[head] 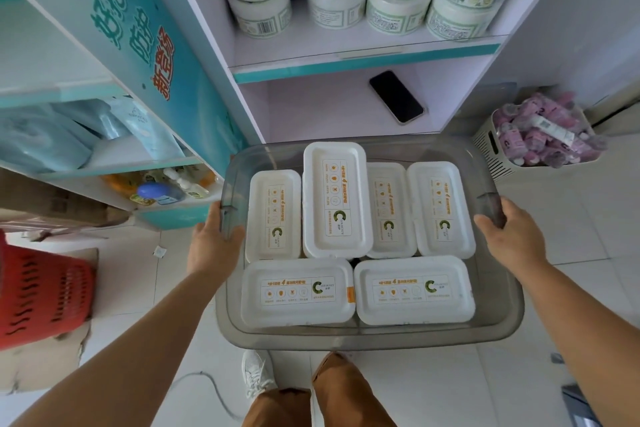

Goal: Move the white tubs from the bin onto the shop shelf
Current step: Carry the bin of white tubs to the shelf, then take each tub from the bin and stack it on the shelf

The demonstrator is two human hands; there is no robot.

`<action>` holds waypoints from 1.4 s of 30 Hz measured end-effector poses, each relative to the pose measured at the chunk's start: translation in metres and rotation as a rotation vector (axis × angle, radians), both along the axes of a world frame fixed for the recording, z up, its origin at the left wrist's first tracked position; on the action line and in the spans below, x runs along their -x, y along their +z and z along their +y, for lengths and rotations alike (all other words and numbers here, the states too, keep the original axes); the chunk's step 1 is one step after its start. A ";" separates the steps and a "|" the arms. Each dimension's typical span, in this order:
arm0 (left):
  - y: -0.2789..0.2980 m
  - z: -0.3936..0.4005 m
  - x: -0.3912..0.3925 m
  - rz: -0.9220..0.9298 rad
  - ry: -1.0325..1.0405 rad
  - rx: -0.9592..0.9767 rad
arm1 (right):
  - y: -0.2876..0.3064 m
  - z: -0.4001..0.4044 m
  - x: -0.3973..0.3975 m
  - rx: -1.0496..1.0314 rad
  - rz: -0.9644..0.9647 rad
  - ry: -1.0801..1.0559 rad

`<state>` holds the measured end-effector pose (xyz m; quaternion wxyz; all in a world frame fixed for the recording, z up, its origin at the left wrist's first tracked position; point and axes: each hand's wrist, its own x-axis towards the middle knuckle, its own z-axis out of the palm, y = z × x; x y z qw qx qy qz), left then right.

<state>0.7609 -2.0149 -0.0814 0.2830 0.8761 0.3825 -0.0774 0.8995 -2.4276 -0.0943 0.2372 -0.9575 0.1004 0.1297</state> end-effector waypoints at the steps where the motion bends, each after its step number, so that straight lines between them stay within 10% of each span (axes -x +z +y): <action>1: 0.005 0.000 -0.001 0.065 -0.035 -0.027 | 0.002 0.002 0.002 0.033 0.033 -0.003; 21: 0.087 0.021 -0.067 -0.125 -0.926 -0.319 | 0.110 0.145 0.100 0.300 -0.030 0.066; 42: 0.073 -0.011 -0.152 -0.030 -1.434 -0.349 | 0.064 0.241 0.133 -0.170 0.132 -0.438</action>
